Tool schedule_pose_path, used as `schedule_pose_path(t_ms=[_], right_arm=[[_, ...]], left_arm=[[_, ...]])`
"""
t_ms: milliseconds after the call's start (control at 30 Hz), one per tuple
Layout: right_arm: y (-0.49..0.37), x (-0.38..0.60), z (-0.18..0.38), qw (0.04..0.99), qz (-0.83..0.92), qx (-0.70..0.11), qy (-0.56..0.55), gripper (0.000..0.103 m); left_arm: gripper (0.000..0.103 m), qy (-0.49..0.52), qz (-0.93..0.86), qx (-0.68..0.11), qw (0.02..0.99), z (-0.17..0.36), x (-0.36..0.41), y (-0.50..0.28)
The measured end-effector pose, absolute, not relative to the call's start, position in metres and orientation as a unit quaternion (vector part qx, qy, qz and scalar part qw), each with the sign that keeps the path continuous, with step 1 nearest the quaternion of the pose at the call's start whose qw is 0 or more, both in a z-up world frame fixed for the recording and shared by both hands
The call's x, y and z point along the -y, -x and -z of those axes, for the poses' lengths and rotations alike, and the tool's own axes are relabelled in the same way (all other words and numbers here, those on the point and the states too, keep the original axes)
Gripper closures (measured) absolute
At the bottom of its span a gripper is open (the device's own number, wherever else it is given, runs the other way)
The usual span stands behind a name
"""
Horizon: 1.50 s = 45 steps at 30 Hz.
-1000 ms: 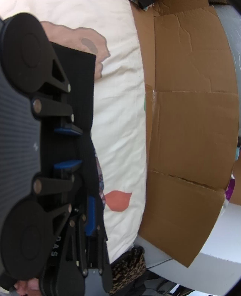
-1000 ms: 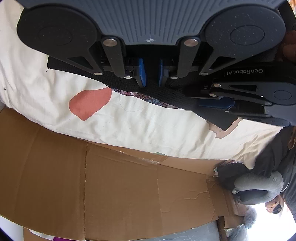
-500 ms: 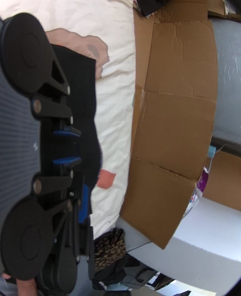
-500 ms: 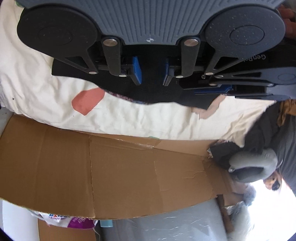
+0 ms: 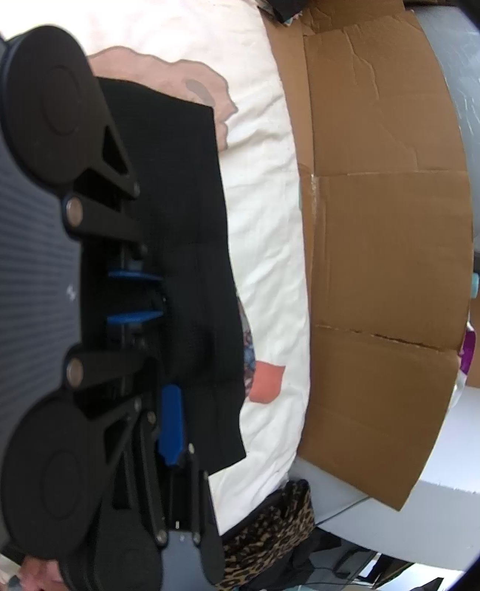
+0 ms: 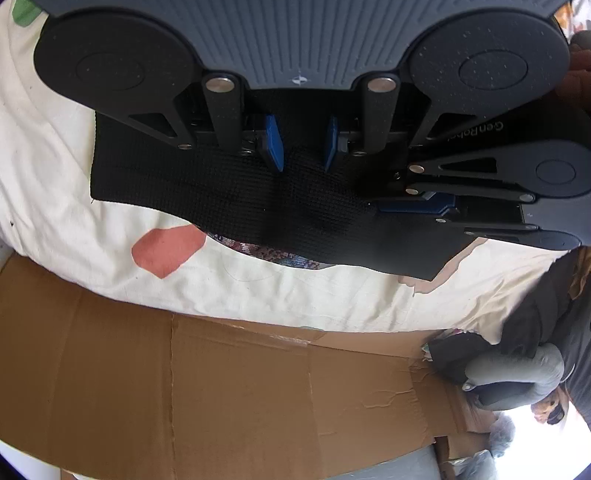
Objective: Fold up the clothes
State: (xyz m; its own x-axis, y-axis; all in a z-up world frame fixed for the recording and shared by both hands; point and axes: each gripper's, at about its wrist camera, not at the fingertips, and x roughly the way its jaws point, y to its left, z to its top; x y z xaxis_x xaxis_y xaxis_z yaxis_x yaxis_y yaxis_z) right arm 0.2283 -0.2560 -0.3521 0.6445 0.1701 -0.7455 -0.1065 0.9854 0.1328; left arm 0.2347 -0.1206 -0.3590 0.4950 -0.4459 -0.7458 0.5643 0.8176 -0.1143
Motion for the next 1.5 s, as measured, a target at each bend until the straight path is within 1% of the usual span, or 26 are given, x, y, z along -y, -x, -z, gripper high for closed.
schedule_pose_path(t_ms=[100,200,300,433,567,733,833,867,900,1100,1133,1167,1200,1367,1500], right_arm=[[-0.227,0.258,0.347,0.906,-0.075,-0.414,-0.048,0.072],[-0.221,0.264,0.334,0.912,-0.065,-0.398,-0.075,0.072],[-0.21,0.261,0.324,0.922,-0.061,-0.378,-0.059,0.072],[-0.202,0.258,0.319,0.922,-0.067,-0.376,-0.063,0.072],[-0.193,0.252,0.323,0.918,-0.07,-0.385,-0.062,0.072],[-0.192,0.251,0.34,0.909,-0.072,-0.407,-0.051,0.072],[-0.192,0.255,0.342,0.908,-0.076,-0.409,-0.043,0.073],[-0.193,0.257,0.342,0.908,-0.077,-0.41,-0.042,0.073],[-0.192,0.259,0.342,0.907,-0.078,-0.411,-0.041,0.073],[-0.182,0.273,0.335,0.909,-0.058,-0.412,-0.04,0.075],[-0.18,0.275,0.33,0.91,-0.051,-0.408,-0.045,0.073],[-0.177,0.275,0.326,0.913,-0.046,-0.403,-0.049,0.072],[-0.174,0.274,0.322,0.914,-0.048,-0.399,-0.056,0.072],[-0.161,0.261,0.311,0.918,-0.064,-0.385,-0.072,0.072],[-0.157,0.241,0.318,0.913,-0.078,-0.399,-0.035,0.072]], left_arm=[[0.083,-0.049,0.285,-0.421,0.86,0.35,0.117,-0.237],[0.084,-0.035,0.282,-0.41,0.867,0.337,0.111,-0.229],[0.084,-0.031,0.291,-0.407,0.865,0.332,0.108,-0.22],[0.084,-0.02,0.296,-0.404,0.865,0.329,0.102,-0.208],[0.084,-0.025,0.298,-0.409,0.862,0.335,0.103,-0.203],[0.082,-0.061,0.298,-0.424,0.853,0.353,0.11,-0.207],[0.092,-0.054,0.294,-0.433,0.85,0.356,0.106,-0.216],[0.099,-0.048,0.291,-0.438,0.849,0.355,0.103,-0.218],[0.1,-0.045,0.286,-0.44,0.85,0.355,0.099,-0.22],[0.1,-0.042,0.271,-0.434,0.858,0.34,0.078,-0.214],[0.097,-0.035,0.267,-0.431,0.861,0.335,0.074,-0.211],[0.09,-0.027,0.264,-0.429,0.864,0.33,0.071,-0.209],[0.085,-0.019,0.261,-0.426,0.866,0.324,0.067,-0.207],[0.085,0.001,0.296,-0.423,0.856,0.318,0.074,-0.187],[0.085,-0.014,0.316,-0.437,0.842,0.326,0.088,-0.174]])
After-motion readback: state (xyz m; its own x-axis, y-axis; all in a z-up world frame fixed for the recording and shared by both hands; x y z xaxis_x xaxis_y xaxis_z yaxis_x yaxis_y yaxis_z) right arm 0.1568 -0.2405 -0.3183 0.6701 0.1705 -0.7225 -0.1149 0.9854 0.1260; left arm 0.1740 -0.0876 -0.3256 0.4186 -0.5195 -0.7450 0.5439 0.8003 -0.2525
